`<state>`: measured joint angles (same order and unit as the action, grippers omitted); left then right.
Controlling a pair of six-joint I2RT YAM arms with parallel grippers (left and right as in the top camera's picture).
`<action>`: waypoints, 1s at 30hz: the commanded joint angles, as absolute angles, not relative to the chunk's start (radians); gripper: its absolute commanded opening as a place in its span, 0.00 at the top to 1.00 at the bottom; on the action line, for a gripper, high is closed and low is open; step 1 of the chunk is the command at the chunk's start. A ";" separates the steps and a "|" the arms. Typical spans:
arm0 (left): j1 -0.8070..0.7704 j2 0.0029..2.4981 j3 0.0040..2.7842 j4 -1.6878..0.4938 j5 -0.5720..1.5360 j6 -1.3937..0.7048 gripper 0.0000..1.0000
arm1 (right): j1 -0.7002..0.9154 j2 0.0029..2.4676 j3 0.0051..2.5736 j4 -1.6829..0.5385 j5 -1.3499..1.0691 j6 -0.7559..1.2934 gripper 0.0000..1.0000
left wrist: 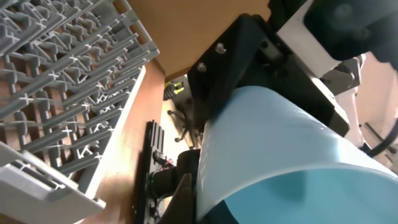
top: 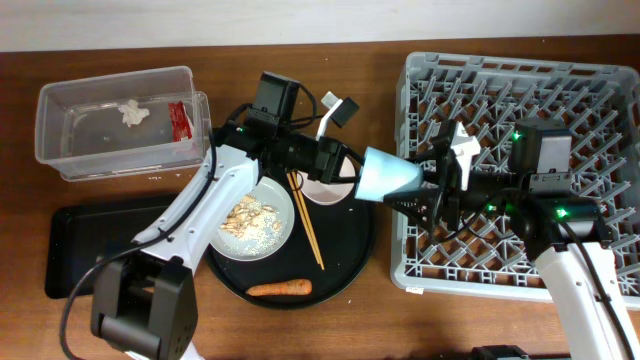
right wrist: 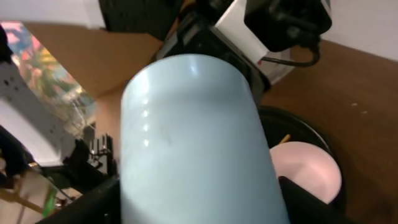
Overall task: Sort waste into correct bins and load items into the dishwasher rack
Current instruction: 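Hand the blue cup from the left gripper to the right gripper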
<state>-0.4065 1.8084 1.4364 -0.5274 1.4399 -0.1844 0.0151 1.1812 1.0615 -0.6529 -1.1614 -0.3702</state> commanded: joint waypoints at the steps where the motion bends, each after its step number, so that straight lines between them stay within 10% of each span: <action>1: -0.412 1.805 1.448 -0.523 1.458 -0.186 1.00 | 0.022 1.185 1.072 -0.650 -1.168 -0.370 0.27; 21: -0.412 1.805 1.448 -0.505 1.432 -0.187 0.91 | 0.022 1.186 1.072 -0.641 -1.347 -0.471 0.38; 30: -0.412 1.805 1.448 -0.505 1.419 -0.187 0.91 | 0.022 1.185 1.072 -0.638 -1.348 -0.471 0.64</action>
